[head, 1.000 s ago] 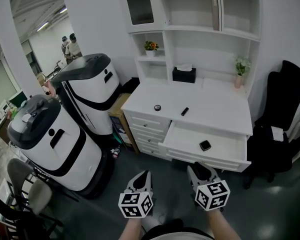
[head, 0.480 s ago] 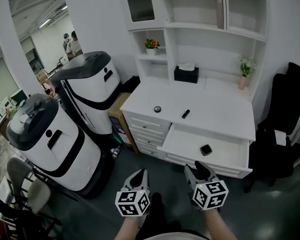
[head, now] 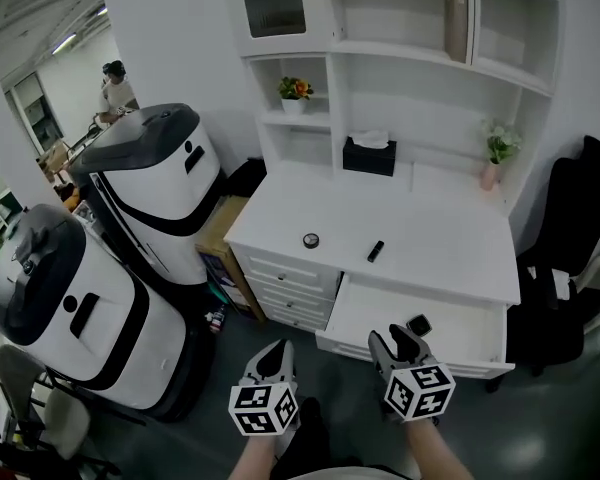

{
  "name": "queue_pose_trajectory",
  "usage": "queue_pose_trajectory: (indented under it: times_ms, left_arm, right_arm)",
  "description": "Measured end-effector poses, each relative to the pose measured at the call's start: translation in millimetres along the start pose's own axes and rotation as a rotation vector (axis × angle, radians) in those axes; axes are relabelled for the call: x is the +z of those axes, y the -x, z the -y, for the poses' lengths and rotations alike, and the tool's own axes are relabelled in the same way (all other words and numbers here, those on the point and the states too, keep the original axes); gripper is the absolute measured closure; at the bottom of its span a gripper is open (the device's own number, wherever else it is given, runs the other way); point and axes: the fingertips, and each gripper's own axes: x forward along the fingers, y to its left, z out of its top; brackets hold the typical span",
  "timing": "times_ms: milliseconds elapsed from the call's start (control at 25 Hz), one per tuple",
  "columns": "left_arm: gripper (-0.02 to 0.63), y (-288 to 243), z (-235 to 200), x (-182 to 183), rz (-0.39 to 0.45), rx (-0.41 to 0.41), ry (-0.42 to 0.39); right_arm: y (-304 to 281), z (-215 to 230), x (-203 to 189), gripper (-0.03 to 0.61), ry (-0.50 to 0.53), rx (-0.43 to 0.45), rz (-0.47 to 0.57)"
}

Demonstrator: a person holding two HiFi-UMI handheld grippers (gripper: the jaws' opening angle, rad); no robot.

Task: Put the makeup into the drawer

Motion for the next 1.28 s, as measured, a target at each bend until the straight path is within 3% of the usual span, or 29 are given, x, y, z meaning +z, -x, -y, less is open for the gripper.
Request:
queue_pose_trajectory:
  times_ms: [480, 880, 1280]
  left_arm:
    - [0.611, -98.7, -66.4, 44.0, -0.045, -0.12, 0.008]
    - [0.611, -143.2, -70.2, 49.0, -0.087, -0.206, -0.003]
    - [0.611, -185.0, -61.5, 46.1, -0.138, -0.24, -0.035]
  right_arm:
    - [-104.1, 7.8, 30.3, 0.419, -0.005, -0.156, -0.021]
    - [-135.7, 31.2, 30.6, 0.417, -0.045, -0.264, -0.044]
    - [-166.2, 68.7, 28.0, 0.419, -0.064, -0.317, -0.076]
